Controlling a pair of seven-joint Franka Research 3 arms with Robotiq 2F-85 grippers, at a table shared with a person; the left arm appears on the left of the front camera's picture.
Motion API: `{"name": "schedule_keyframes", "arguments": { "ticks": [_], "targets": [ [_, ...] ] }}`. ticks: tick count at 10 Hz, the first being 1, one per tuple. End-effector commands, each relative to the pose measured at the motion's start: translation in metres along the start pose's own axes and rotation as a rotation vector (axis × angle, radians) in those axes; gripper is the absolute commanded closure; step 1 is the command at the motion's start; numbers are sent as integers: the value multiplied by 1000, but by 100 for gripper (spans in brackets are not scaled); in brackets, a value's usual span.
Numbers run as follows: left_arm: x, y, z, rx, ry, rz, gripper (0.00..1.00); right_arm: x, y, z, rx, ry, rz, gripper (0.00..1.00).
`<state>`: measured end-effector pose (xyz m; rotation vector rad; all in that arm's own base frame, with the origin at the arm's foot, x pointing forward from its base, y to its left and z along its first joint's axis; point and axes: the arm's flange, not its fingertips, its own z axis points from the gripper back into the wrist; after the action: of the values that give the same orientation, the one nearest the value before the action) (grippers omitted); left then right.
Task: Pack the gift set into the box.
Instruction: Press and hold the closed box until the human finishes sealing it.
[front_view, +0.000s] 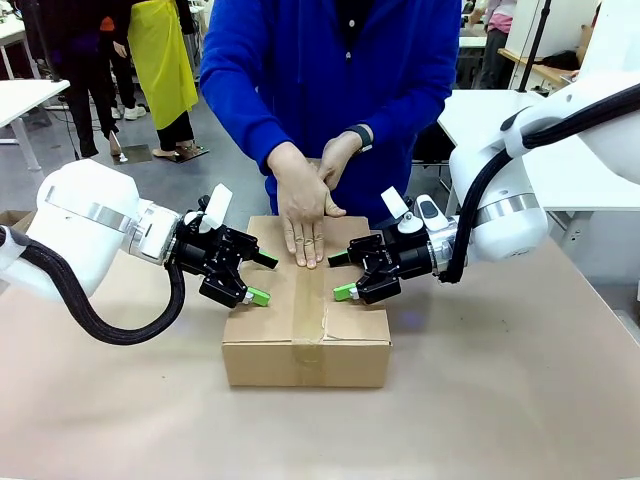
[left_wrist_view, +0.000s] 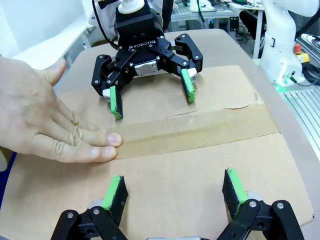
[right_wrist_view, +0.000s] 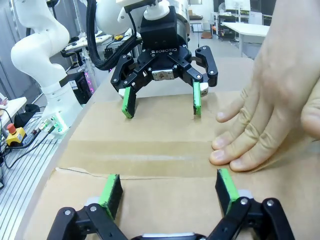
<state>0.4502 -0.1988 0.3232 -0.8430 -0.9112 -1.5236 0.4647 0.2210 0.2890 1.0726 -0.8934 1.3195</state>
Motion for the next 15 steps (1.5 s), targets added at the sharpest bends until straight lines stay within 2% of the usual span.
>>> {"name": "schedule_keyframes", "arguments": {
  "ticks": [1, 15],
  "targets": [
    [-2, -2, -1, -5, -2, -21, 0, -1, 0, -1, -4, 5, 16, 0],
    [-2, -2, -1, -5, -2, -21, 0, -1, 0, -1, -4, 5, 16, 0]
  ]
}}
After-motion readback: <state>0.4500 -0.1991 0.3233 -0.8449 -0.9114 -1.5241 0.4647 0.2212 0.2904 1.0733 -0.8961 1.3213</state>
